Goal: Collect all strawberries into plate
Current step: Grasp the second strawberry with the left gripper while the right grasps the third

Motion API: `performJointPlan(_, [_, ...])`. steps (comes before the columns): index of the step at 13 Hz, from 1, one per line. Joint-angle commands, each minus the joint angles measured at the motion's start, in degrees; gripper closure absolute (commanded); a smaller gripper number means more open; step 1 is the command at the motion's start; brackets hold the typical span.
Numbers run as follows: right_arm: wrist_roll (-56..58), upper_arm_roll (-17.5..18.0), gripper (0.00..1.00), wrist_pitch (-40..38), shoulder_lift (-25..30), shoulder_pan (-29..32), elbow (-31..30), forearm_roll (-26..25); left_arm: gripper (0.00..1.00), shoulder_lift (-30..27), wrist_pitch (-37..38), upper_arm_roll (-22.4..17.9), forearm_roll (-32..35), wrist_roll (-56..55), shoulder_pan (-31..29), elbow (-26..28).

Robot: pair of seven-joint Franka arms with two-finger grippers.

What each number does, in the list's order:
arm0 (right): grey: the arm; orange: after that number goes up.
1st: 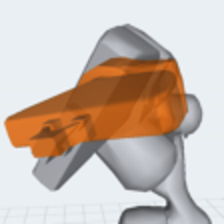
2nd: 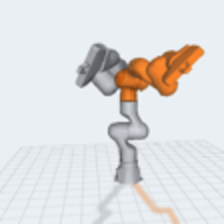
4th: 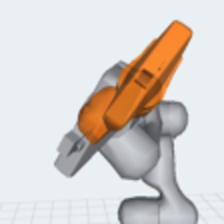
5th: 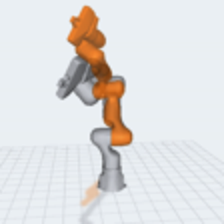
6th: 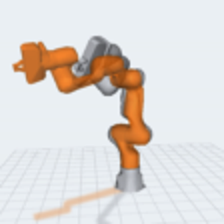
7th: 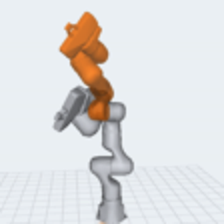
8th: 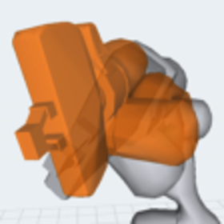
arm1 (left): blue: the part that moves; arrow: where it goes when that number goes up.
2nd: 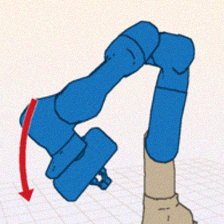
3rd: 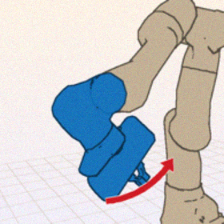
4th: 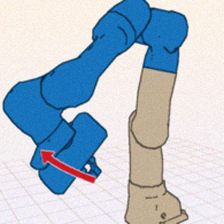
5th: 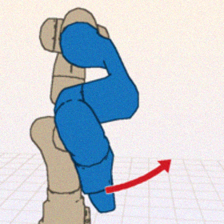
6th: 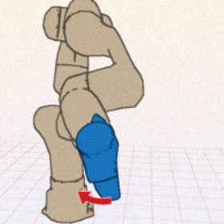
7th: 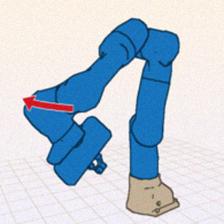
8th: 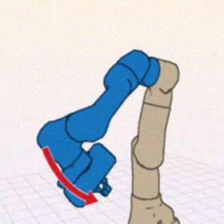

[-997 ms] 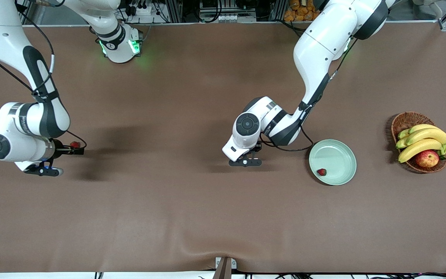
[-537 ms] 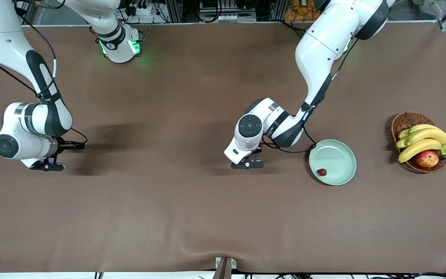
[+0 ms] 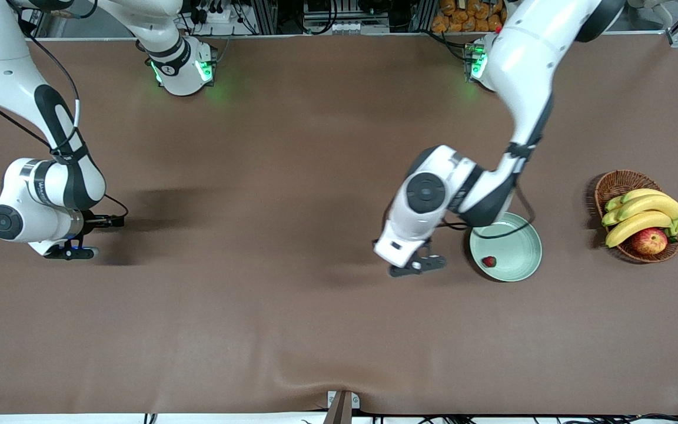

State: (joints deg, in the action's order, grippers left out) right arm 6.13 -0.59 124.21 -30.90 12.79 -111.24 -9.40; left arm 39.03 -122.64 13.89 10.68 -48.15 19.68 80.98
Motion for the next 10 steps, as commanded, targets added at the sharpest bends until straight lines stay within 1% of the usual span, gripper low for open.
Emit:
performJointPlan(1, [0.3, 0.6, 0.41, 0.8, 0.2, 0.3, -1.2, -1.7, 1.00, -4.3, 2.3, 0.9, 0.9, 2.5, -3.7, 1.0])
performJointPlan(2, [0.3, 0.6, 0.49, 0.8, 0.0, 0.2, -1.2, -1.7, 1.00, -5.4, 2.8, 1.0, 0.7, 3.8, -5.0, 1.1])
performJointPlan(3, [0.2, 0.7, 0.54, 0.9, -0.4, 0.1, -1.2, -1.6, 1.00, -6.3, 3.9, 1.1, -0.6, 5.6, -6.6, 1.0])
performJointPlan(5, [0.2, 0.7, 0.59, 1.0, -0.9, 0.0, -1.1, -1.5, 1.00, -8.3, 6.9, 1.1, -3.8, 12.1, -9.7, 1.0])
performJointPlan(7, [0.1, 0.7, 0.73, 1.0, -0.7, -0.1, -1.0, -1.2, 1.00, -9.6, 9.7, 1.1, -4.1, 17.2, -13.1, 1.0])
performJointPlan(9, [-0.1, 0.8, 0.79, 1.0, -0.1, -0.7, 0.4, -0.9, 1.00, -10.5, 12.2, 1.0, -4.1, 20.9, -15.6, 1.0])
performJointPlan(10, [-0.2, 0.8, 0.79, 0.8, 0.6, -1.9, 2.0, -0.9, 1.00, -10.7, 13.0, 1.0, -4.1, 23.4, -17.0, 1.0])
